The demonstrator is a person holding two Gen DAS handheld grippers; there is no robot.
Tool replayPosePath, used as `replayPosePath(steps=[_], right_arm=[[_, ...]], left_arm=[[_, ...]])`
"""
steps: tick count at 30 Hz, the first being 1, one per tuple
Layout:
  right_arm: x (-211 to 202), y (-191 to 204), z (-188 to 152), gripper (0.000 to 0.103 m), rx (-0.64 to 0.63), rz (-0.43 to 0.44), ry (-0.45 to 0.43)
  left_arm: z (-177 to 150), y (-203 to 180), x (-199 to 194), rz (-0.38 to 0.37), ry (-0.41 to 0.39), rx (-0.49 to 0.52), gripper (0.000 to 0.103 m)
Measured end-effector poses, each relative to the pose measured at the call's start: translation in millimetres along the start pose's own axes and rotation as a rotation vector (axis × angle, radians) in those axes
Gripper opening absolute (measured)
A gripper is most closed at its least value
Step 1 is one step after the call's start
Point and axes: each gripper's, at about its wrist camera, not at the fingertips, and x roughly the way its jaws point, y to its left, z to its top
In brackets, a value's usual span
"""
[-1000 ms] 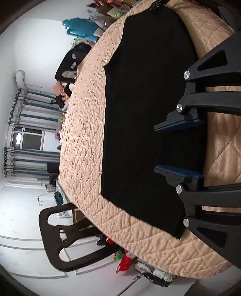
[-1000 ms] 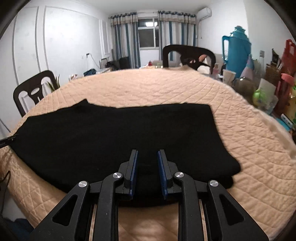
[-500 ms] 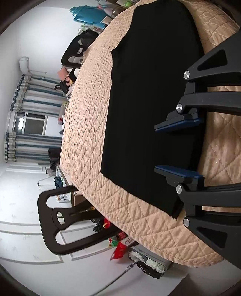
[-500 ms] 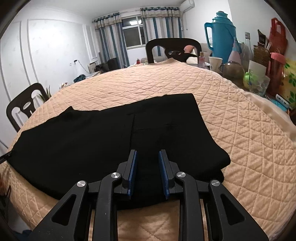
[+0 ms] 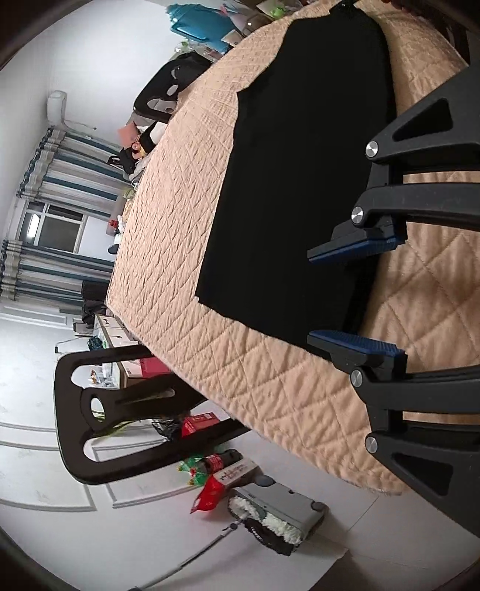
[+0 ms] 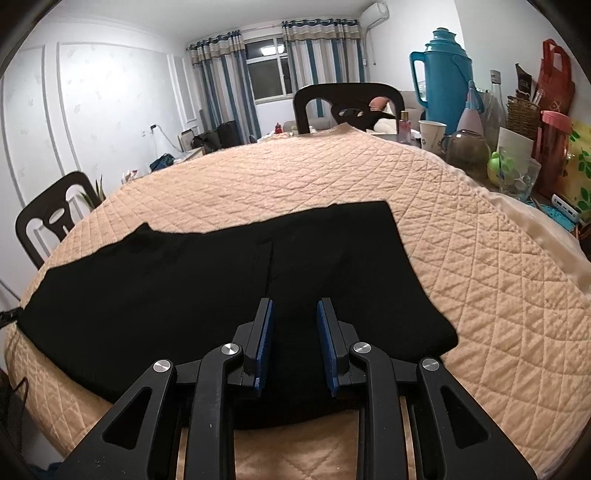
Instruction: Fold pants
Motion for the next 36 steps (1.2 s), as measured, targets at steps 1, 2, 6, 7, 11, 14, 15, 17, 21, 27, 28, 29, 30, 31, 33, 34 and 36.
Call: replayPosePath(steps=[1,2,6,7,11,14,15,17,21,27,28,29,30,31,33,34,36], right_arm=[[-2,0,2,0.025,0.001,0.002,-0.004],[-4,1,3,0.025,-0.001,0.004,-0.007],[-12,5,7,0.037,-0.014,0.011,-0.029],[-12,6,8,0.044,-0.013,0.016,-0.031],[-7,11,7,0.044,-0.015,0.036,-0.023],[-5,16,7,0.044,-0.026,0.048,-0.024],[-5,18,7,0.044,-0.029,0.052,-0.026],[-5,19,6,0.044,-0.031,0.059,-0.029],[-2,19,5,0.044,-0.03,0.068,-0.025],[1,19,1,0.044,-0.027,0.076,-0.013],[0,20,0,0.044,-0.028,0.076,-0.014],[1,20,0,0.044,-0.028,0.076,-0.014],[0,20,1,0.044,-0.029,0.076,-0.015],[0,21,1,0.044,-0.028,0.076,-0.017],[0,21,1,0.044,-0.027,0.081,-0.021],[0,22,1,0.044,-0.027,0.085,-0.024],[1,24,1,0.044,-0.028,0.093,-0.025]], left_arm=[[0,0,-3,-0.01,0.003,0.0,0.041],[1,-1,-6,-0.013,0.01,0.004,0.041],[-4,-3,-10,-0.003,0.04,0.006,0.045],[-5,-2,-7,-0.004,0.053,-0.007,0.045],[-14,0,6,-0.008,0.074,-0.078,0.046],[-19,1,3,0.011,0.037,-0.154,0.046],[-22,1,2,0.011,0.016,-0.18,0.048],[-27,0,2,-0.002,-0.035,-0.211,0.056],[-32,-2,3,-0.005,-0.108,-0.221,0.06],[-36,1,-4,0.039,-0.138,-0.267,0.058],[-37,-1,-4,0.057,-0.138,-0.267,0.058],[-38,-4,-4,0.078,-0.136,-0.26,0.058],[-39,-6,-5,0.093,-0.134,-0.258,0.058],[-39,-7,-6,0.101,-0.135,-0.263,0.058],[-38,-5,-4,0.094,-0.138,-0.271,0.058],[-35,-3,-2,0.079,-0.143,-0.28,0.058],[-31,5,1,0.033,-0.159,-0.321,0.058]])
